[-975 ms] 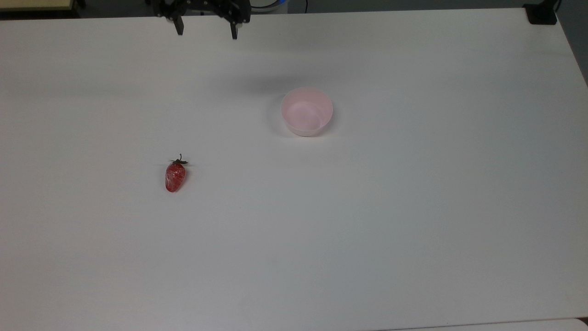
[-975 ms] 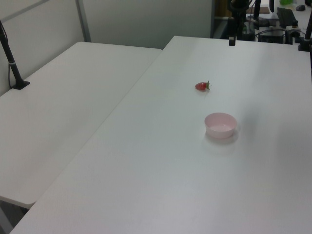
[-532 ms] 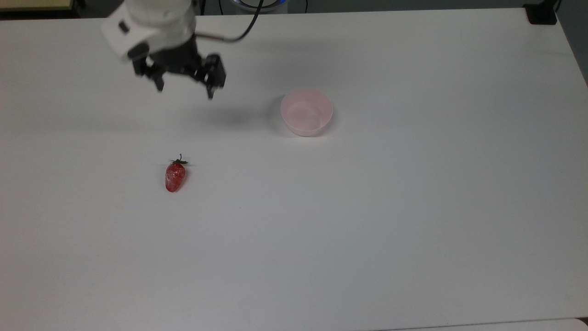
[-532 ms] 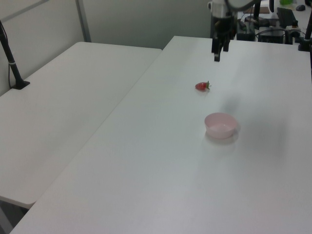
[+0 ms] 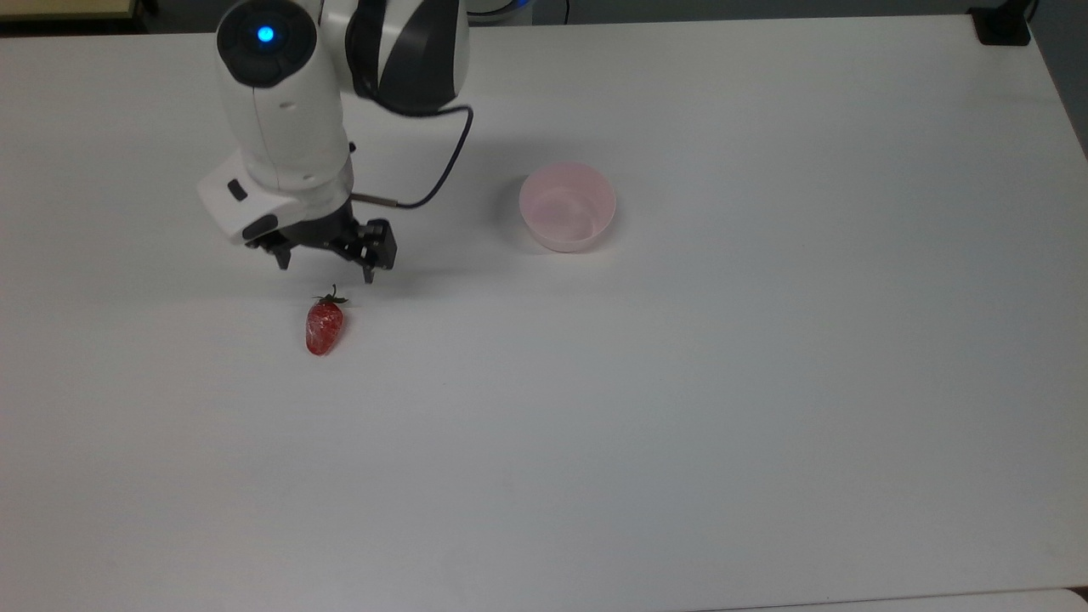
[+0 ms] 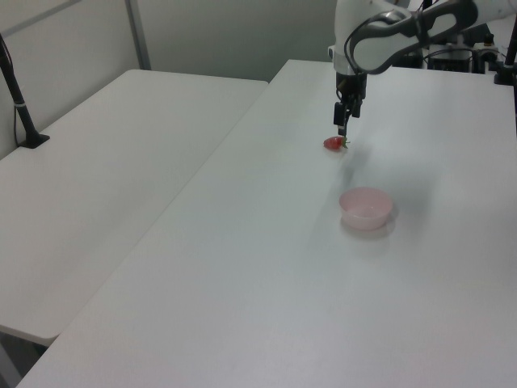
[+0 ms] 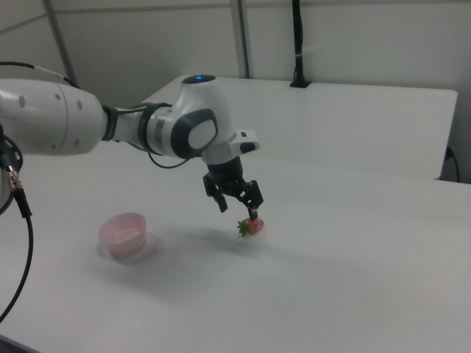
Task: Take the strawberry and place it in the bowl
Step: 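Lower the open gripper down over the red strawberry, then close the gripper on the red strawberry and lift it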
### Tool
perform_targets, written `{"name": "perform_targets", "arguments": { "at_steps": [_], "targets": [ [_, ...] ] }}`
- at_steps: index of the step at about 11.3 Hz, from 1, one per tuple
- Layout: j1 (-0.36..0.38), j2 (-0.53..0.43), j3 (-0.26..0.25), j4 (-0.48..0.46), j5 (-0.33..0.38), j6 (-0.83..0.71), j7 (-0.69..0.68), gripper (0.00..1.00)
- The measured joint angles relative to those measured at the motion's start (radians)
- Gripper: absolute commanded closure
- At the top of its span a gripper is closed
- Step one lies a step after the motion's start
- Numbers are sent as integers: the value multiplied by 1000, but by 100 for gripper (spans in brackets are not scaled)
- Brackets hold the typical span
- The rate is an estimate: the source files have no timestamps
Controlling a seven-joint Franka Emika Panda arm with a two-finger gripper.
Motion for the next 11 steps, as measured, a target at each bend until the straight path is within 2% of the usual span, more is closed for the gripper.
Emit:
{"name": "perform_targets", "arguments": {
  "at_steps": [3,5,7,8,10,11],
  "targets": [
    [-1,54,-11,0,0,118,43,5],
    [1,88,-11,0,0,184,83,19],
    [3,112,-11,1,0,218,111,45],
    [3,114,-11,2,0,220,115,51],
    [3,114,-11,5,0,220,116,55],
    [3,114,-11,5,0,220,116,61]
  ]
}}
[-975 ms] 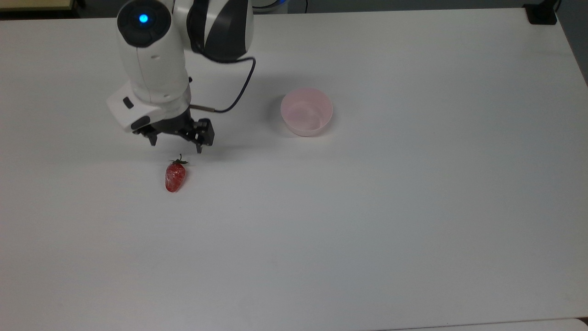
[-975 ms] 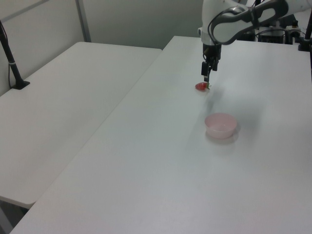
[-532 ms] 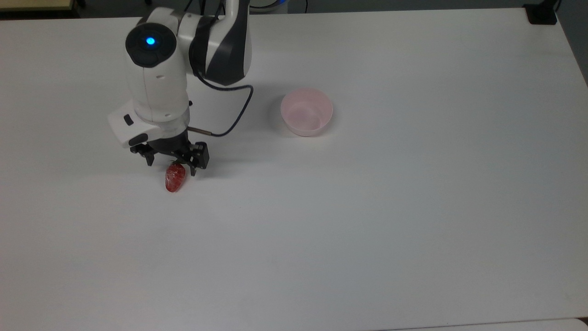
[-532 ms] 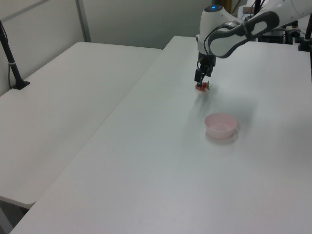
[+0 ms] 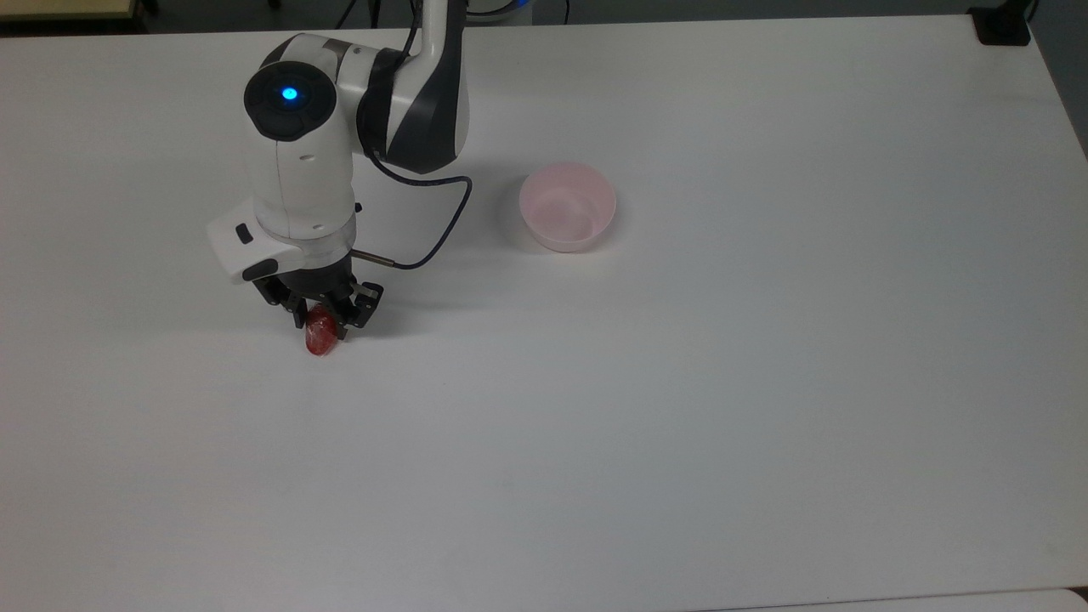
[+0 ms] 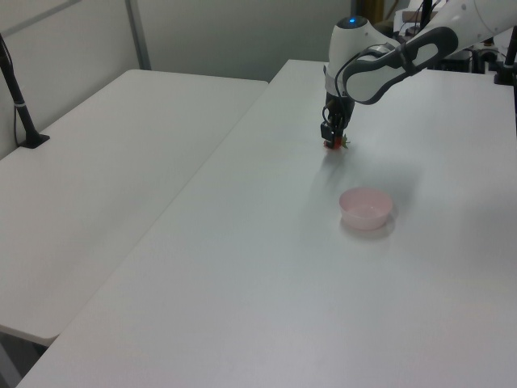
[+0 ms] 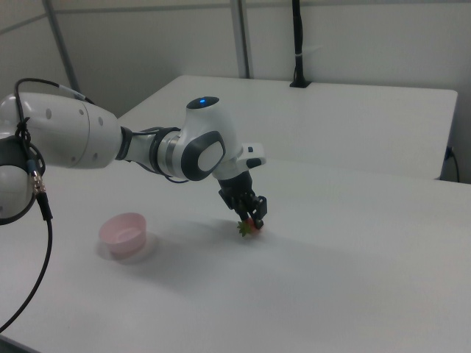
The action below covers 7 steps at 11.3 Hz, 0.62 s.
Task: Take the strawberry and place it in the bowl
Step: 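Close the gripper on the red strawberry and lift it, then carry the strawberry over the pink bowl and release it inside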
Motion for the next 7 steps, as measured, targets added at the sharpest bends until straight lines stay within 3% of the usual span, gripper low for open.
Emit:
{"name": "perform_targets", "arguments": {
  "at_steps": [7],
  "targets": [
    [-4,-38,-4,11,0,0,0,65]
  ]
}}
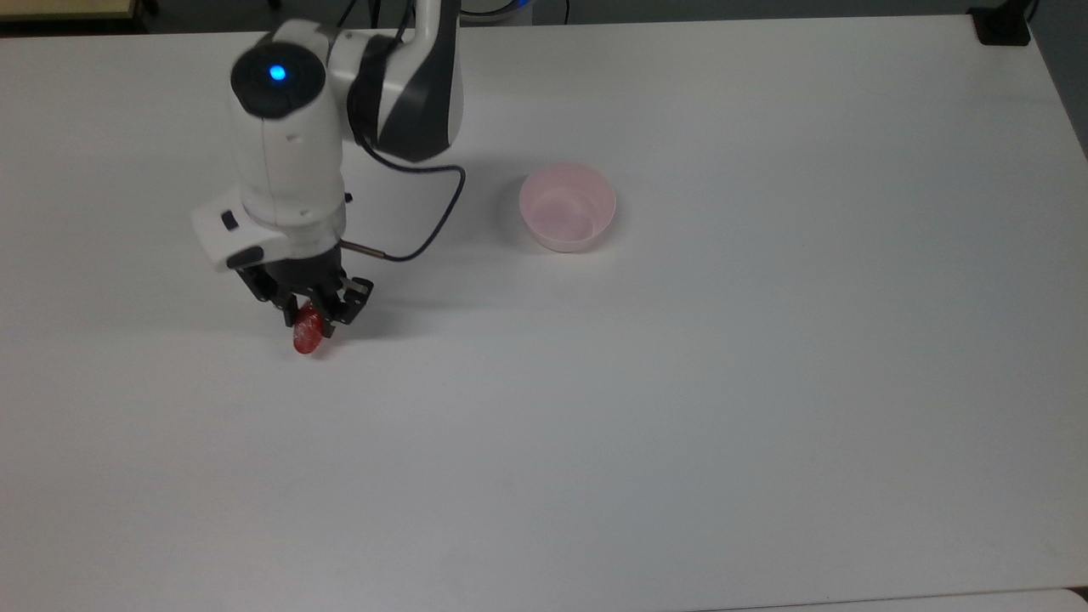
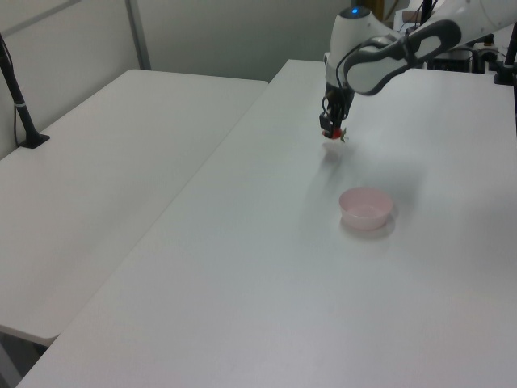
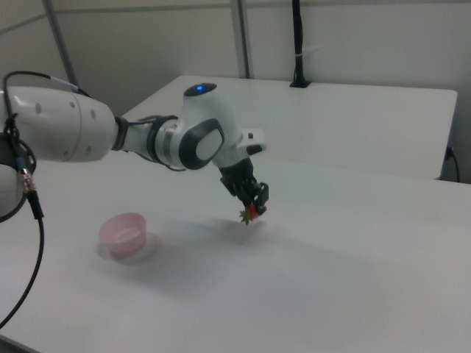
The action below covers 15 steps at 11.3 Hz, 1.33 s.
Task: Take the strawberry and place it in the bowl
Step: 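Carry the strawberry over the pink bowl and release it inside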
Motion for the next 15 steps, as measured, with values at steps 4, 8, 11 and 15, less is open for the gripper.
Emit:
{"name": "perform_targets", "arguments": {
  "at_steps": [4,8,11,15],
  "targets": [
    [113,-265,10,-63,1,-231,1,65],
    [293,-416,100,-283,-1,-308,101,61],
    [348,-366,122,-324,-16,-304,185,0],
    [347,-346,121,-304,-42,-321,206,0]
  ]
}}
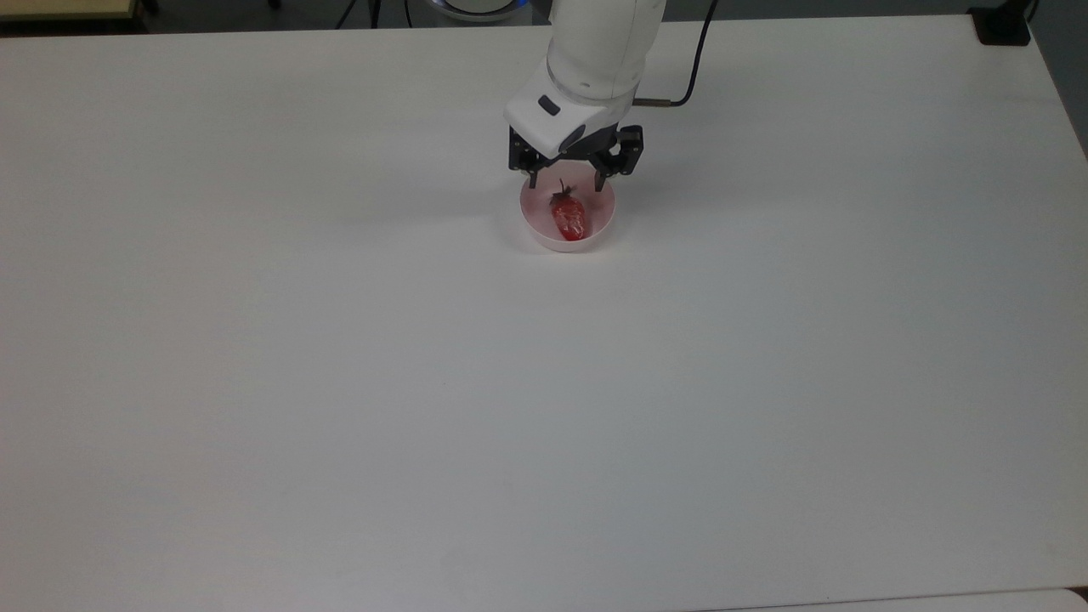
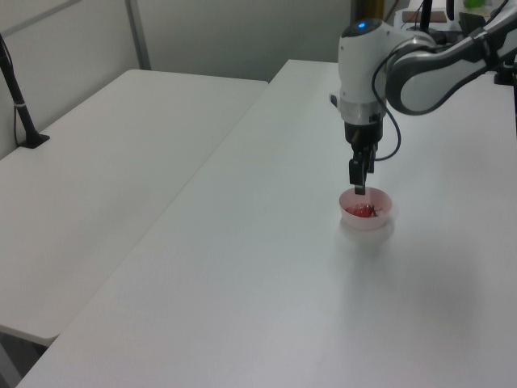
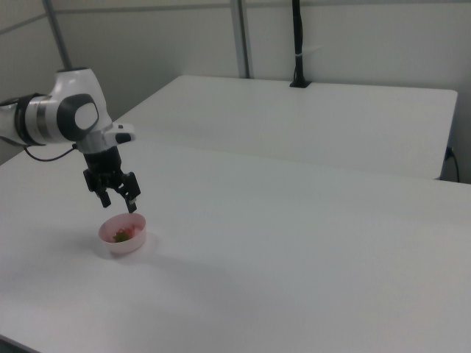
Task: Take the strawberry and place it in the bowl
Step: 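Carry the strawberry over the pink bowl and release it inside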
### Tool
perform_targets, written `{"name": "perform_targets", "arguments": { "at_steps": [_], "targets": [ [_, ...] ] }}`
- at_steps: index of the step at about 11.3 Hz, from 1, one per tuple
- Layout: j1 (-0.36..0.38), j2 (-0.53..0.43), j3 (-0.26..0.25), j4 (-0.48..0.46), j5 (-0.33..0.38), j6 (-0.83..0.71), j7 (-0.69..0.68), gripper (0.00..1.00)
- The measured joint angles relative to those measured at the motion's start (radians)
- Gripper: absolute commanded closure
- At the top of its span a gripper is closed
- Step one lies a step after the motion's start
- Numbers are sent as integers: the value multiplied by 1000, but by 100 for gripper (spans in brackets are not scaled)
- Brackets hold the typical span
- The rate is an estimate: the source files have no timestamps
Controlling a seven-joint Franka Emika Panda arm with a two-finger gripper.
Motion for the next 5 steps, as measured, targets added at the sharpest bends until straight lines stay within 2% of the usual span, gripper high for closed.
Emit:
{"name": "perform_targets", "arguments": {
  "at_steps": [2,5],
  "targets": [
    [-24,-27,-3,92,0,-127,5,0],
    [-215,-101,63,268,0,-315,-51,0]
  ]
}}
